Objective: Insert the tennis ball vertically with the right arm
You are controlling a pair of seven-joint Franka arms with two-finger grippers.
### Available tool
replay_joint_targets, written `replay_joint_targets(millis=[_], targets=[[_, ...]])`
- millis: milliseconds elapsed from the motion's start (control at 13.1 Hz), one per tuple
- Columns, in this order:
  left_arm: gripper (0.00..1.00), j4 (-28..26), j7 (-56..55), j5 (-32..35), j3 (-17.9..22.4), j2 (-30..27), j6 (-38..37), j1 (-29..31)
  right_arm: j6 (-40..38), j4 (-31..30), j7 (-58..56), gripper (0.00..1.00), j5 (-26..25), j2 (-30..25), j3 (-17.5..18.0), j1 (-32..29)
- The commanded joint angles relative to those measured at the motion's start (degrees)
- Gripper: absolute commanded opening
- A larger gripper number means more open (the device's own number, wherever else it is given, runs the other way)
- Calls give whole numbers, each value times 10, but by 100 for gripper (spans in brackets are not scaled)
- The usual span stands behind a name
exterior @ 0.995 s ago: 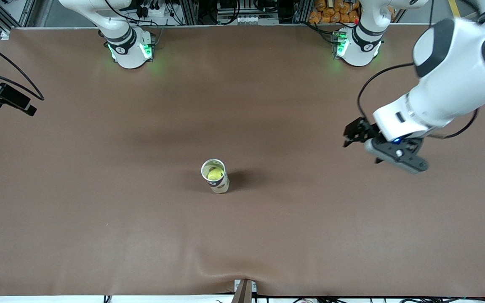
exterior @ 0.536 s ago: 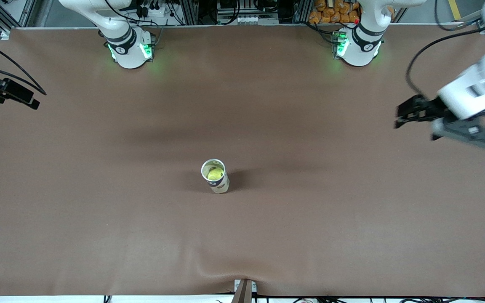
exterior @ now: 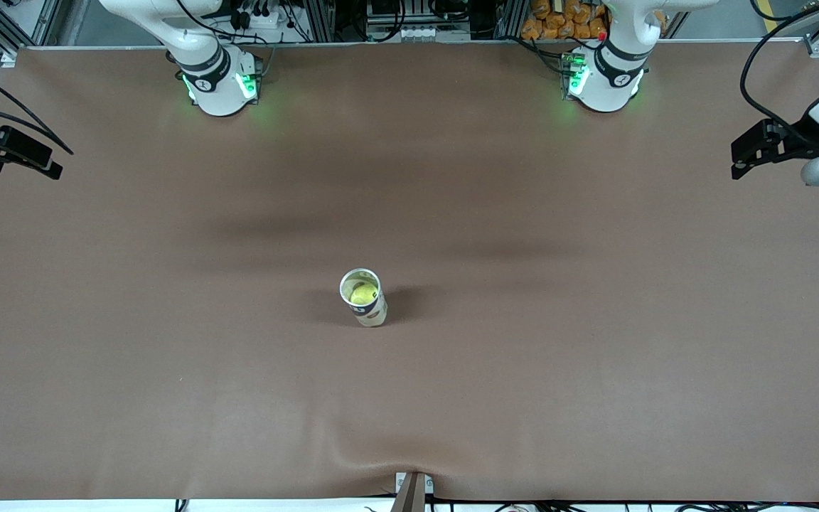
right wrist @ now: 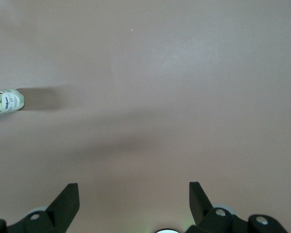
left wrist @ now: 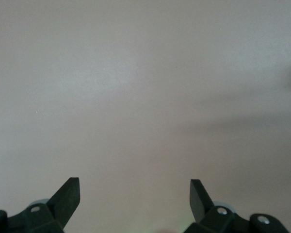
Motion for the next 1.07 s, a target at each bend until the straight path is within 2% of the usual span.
replay_joint_targets(millis=[0,536,765,995], targets=[[100,-3,-11,5,-5,-12,2,13,-7,0,-8,100,1,-7,2,-3],[100,-63,-35,-4,-7,-52,35,8,-3,-1,-8,100,1,-6,4,1],[100,-58,-32,-6,-7,-49,35,8,-2,-1,-8,100,1,-6,4,1],[100,-53,-33,-40,-7,-48,26,8,-3,-1,-8,100,1,-6,4,1]])
